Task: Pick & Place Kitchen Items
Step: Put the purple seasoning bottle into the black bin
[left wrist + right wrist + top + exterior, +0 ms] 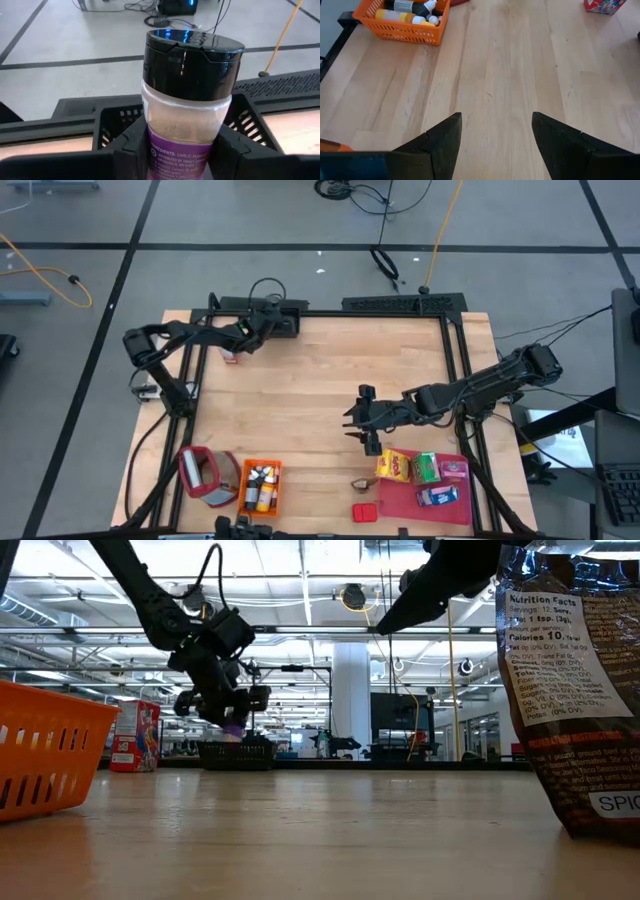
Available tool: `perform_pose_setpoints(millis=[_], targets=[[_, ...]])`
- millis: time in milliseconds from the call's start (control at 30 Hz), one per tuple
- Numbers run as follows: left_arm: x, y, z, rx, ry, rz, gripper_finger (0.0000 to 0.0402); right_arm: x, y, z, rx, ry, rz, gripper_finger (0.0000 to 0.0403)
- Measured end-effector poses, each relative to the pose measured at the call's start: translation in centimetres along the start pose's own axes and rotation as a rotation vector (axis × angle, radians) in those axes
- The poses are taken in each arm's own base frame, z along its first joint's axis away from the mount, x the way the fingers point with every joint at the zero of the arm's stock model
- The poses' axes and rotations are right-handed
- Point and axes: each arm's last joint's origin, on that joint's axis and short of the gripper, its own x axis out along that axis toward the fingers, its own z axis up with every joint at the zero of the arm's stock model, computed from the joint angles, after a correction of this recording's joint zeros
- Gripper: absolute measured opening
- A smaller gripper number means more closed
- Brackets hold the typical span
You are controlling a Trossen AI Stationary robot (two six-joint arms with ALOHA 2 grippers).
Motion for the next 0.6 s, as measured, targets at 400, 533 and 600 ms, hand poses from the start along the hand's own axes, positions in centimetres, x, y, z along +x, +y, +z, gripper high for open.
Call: perform_pose_setpoints(millis=[400, 533, 600], targets=[[0.91, 0.45, -0.18, -0.002, 0.021, -0.007, 0.0258, 0.0, -0.01, -0.07, -0.009, 0.007, -0.001, 0.0233], [0.92, 0.4, -0.17, -0.008, 0.031, -0.027, 0.0284, 0.0, -0.01, -0.06, -0.016, 0.006, -0.001, 0.0233], [0.91, 0.33, -0.09, -0.013, 0.024, -0.032, 0.0291, 0.0, 0.0, -0.02, -0.016, 0.002, 0.0, 0.0233]])
